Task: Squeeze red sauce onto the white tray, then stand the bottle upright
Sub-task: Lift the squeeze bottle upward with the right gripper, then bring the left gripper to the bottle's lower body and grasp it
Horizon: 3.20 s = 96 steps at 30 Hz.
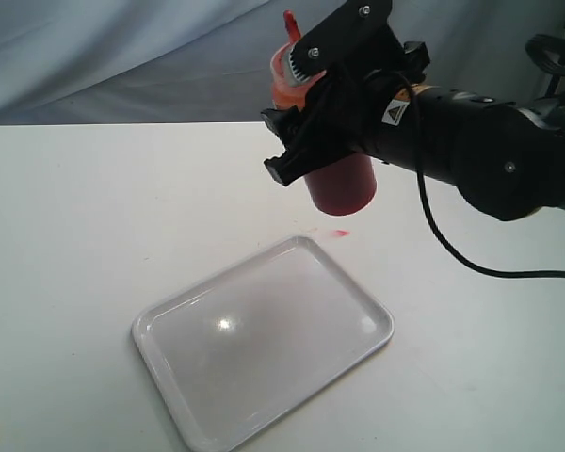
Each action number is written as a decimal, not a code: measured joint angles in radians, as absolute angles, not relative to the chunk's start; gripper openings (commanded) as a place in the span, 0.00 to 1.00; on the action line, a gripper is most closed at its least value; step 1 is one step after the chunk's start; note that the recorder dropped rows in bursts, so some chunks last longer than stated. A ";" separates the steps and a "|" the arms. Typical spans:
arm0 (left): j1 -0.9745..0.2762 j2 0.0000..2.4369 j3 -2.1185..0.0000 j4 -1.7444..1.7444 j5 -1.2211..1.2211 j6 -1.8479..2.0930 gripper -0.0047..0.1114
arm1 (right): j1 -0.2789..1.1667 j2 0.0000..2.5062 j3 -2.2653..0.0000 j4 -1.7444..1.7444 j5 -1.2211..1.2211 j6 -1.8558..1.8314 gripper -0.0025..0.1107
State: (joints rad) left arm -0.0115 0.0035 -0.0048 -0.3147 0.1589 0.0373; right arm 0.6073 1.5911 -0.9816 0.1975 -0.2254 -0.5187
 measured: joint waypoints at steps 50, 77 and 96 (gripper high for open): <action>-0.204 1.493 -0.930 -1.150 0.631 1.143 0.94 | 0.553 1.591 -0.982 0.200 -0.329 -0.083 0.02; -0.423 1.495 -0.930 -1.139 0.590 1.363 0.94 | 0.607 1.591 -0.982 -0.575 -0.412 0.825 0.02; -0.427 1.489 -0.894 -1.137 0.536 1.322 0.94 | 0.604 1.493 -0.980 -0.910 -0.547 1.121 0.02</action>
